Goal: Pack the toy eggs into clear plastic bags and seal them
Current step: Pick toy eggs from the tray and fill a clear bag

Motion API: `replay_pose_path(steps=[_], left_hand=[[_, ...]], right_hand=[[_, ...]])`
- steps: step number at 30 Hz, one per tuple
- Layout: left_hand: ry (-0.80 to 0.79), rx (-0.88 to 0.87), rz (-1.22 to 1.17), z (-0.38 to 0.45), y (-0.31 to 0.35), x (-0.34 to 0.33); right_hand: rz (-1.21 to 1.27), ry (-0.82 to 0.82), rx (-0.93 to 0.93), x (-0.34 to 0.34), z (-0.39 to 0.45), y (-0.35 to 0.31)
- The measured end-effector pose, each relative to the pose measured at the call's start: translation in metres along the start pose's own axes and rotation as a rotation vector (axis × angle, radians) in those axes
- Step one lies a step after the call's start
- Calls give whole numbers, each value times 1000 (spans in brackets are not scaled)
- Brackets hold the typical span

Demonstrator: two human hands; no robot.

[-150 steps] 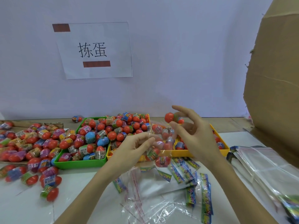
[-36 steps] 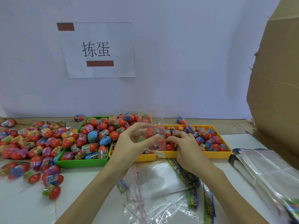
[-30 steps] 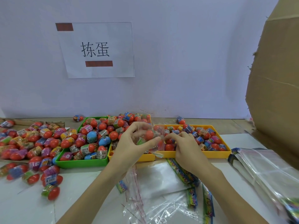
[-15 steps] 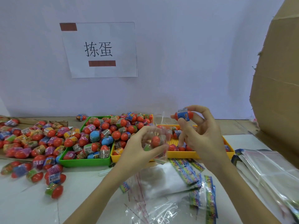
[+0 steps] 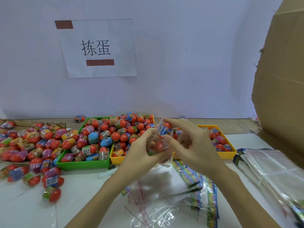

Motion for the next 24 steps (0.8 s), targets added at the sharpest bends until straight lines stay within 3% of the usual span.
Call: replay_pose_path(steps=[4, 15, 21, 24], left_hand=[[-18, 3, -65, -1, -1, -1], [-21, 27, -138, 1, -2, 2], [-59, 30, -135, 2, -3, 4], [-109, 26, -195, 0, -1, 6]], right_hand=[[104, -62, -32, -3, 0, -3], [-46, -164, 44, 0, -1, -2], [148, -245, -88, -4, -3, -2], [63, -214, -29, -6, -2, -2]])
Point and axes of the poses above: each hand's wrist, its own z-axis towards the middle knuckle, its own x-axis out of the back of the hand, y = z × x, the point moved 2 cm from there along z, towards the middle knuckle, and after that the axes turned 3 degrees about -x, right-handed, at the moved point
